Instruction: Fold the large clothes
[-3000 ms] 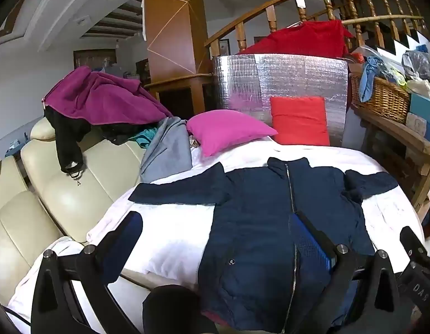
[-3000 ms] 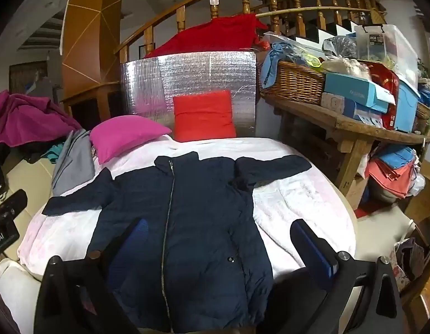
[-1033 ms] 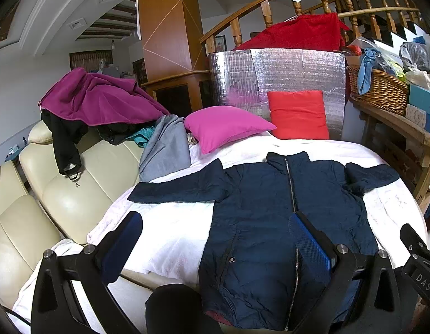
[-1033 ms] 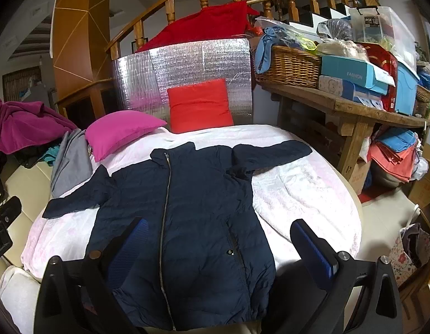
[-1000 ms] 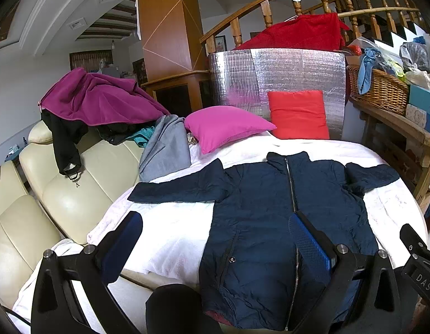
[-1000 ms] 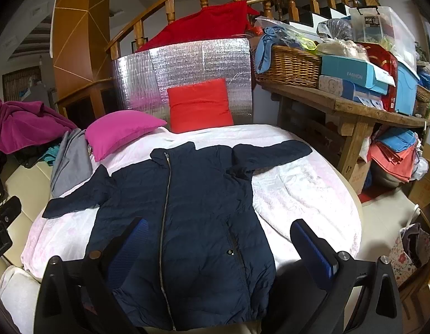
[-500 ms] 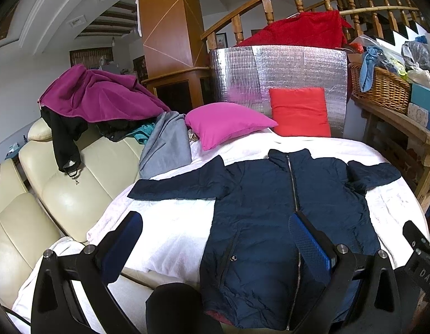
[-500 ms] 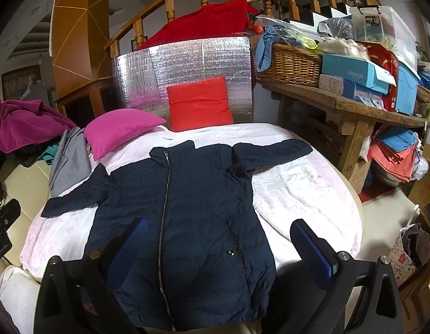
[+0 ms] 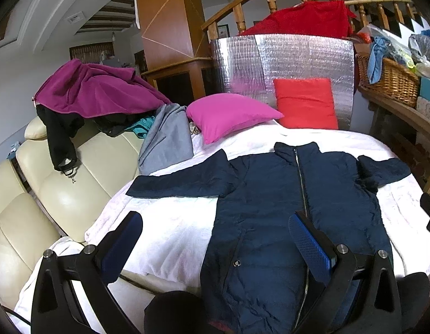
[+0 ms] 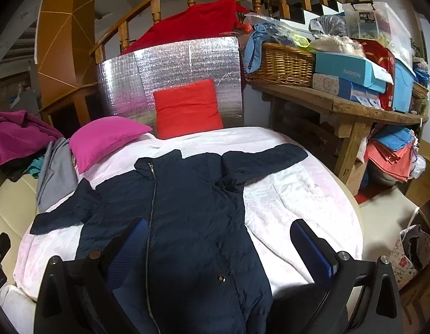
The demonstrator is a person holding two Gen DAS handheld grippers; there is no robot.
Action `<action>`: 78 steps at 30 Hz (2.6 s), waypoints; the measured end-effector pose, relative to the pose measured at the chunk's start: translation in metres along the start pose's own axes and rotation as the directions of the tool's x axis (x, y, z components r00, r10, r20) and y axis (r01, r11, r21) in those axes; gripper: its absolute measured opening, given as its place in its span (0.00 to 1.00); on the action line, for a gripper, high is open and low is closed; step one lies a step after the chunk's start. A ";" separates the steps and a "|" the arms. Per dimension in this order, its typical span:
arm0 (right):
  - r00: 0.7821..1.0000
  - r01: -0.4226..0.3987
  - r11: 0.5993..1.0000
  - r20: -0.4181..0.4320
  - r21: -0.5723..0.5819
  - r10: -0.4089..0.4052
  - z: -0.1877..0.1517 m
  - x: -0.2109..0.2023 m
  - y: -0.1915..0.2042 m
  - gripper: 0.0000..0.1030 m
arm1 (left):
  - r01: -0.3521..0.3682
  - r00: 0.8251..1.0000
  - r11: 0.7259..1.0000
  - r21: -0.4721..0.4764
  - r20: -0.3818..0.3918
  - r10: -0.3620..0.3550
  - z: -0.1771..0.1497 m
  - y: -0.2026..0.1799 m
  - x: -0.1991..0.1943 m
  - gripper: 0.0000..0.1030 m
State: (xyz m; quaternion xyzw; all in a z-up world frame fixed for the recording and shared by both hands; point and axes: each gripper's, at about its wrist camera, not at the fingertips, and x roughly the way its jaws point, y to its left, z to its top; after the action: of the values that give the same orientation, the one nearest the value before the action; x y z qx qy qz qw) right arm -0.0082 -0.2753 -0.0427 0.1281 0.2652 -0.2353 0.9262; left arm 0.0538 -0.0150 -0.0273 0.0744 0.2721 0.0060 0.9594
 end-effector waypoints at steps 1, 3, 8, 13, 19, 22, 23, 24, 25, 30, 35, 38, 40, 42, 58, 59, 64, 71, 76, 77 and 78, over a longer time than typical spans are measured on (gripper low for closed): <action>1.000 -0.003 1.000 -0.002 0.006 0.003 0.002 0.007 -0.002 1.00 | 0.000 1.000 1.000 0.002 -0.012 0.000 0.002 -0.003 0.009 1.00; 1.000 -0.020 0.999 -0.005 0.027 0.020 0.009 0.025 -0.010 1.00 | 0.002 1.000 1.000 0.005 -0.024 -0.002 0.006 -0.008 0.023 1.00; 0.989 -0.145 0.983 -0.001 0.109 0.146 0.029 0.083 -0.045 1.00 | 0.076 0.985 0.997 -0.003 -0.158 -0.075 0.019 -0.035 0.108 1.00; 0.961 -0.259 0.928 -0.020 0.269 0.275 0.050 0.165 -0.106 1.00 | 0.118 0.933 0.993 -0.012 -0.340 -0.115 0.013 -0.074 0.220 1.00; 0.942 -0.256 0.731 -0.006 0.633 0.335 0.057 0.275 -0.198 1.00 | 0.094 0.882 0.995 -0.046 -0.459 -0.105 0.003 -0.118 0.321 1.00; 0.936 -0.250 0.649 0.007 0.718 0.352 0.066 0.321 -0.230 1.00 | 0.117 0.875 0.991 -0.065 -0.466 -0.134 0.000 -0.129 0.342 1.00; 0.937 -0.239 0.634 0.004 0.736 0.349 0.069 0.332 -0.238 1.00 | 0.127 0.871 0.990 -0.058 -0.471 -0.140 -0.004 -0.133 0.347 1.00; 0.942 -0.218 0.624 -0.004 0.750 0.334 0.072 0.346 -0.247 0.99 | 0.134 0.855 0.990 -0.050 -0.499 -0.141 -0.009 -0.137 0.354 1.00; 0.947 -0.201 0.625 -0.014 0.754 0.322 0.074 0.358 -0.252 0.97 | 0.142 0.837 0.989 -0.052 -0.527 -0.147 -0.014 -0.139 0.359 1.00; 0.980 -0.063 0.660 -0.079 0.748 0.182 0.090 0.399 -0.282 0.90 | 0.156 0.847 0.988 -0.020 -0.512 -0.144 -0.017 -0.145 0.357 1.00; 0.989 -0.029 0.639 -0.070 0.769 0.130 0.104 0.430 -0.322 0.89 | 0.152 0.862 0.988 -0.031 -0.485 -0.148 -0.025 -0.145 0.353 1.00; 0.985 -0.023 0.643 -0.093 0.765 0.145 0.107 0.458 -0.329 0.89 | 0.139 0.872 0.990 -0.018 -0.471 -0.131 -0.030 -0.146 0.352 1.00; 0.975 -0.023 0.629 -0.121 0.777 0.185 0.103 0.477 -0.329 0.80 | 0.138 0.873 0.990 -0.018 -0.470 -0.130 -0.031 -0.147 0.351 1.00; 0.981 -0.031 0.658 -0.102 0.752 0.162 0.101 0.485 -0.327 0.79 | 0.139 0.873 0.990 -0.019 -0.470 -0.131 -0.033 -0.147 0.351 1.00; 0.917 -0.357 0.700 0.088 0.618 0.390 0.161 0.415 -0.218 0.14 | 0.097 0.867 0.990 -0.105 -0.480 -0.136 0.005 -0.130 0.357 1.00; 0.903 -0.388 0.697 0.096 0.603 0.419 0.163 0.403 -0.205 0.14 | 0.082 0.881 0.989 -0.121 -0.456 -0.129 0.012 -0.123 0.353 1.00; 0.803 -0.534 0.660 0.073 0.529 0.591 0.154 0.365 -0.108 0.14 | 0.021 0.935 0.989 -0.150 -0.346 -0.072 0.030 -0.094 0.334 1.00; 0.672 -0.565 0.609 -0.118 0.557 0.731 0.072 0.373 0.005 0.14 | -0.003 0.958 0.975 -0.223 -0.281 -0.062 0.032 -0.057 0.328 1.00; 0.568 -0.481 0.656 -0.363 0.582 0.739 0.015 0.405 0.061 0.16 | 0.037 0.946 0.959 -0.281 -0.300 -0.124 0.030 -0.045 0.336 1.00; 0.569 -0.476 0.676 -0.390 0.562 0.724 0.012 0.403 0.066 0.17 | 0.061 0.939 0.953 -0.298 -0.308 -0.156 0.030 -0.045 0.339 1.00; 0.558 -0.484 0.673 -0.395 0.559 0.730 0.010 0.397 0.067 0.17 | 0.070 0.935 0.950 -0.306 -0.312 -0.170 0.028 -0.047 0.338 1.00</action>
State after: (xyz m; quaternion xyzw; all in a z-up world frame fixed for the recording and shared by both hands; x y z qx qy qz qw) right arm 0.3272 -0.3682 -0.2459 0.4598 0.4243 0.1118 0.7721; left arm 0.3546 -0.0481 -0.1867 -0.0859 0.4314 -0.0010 0.8981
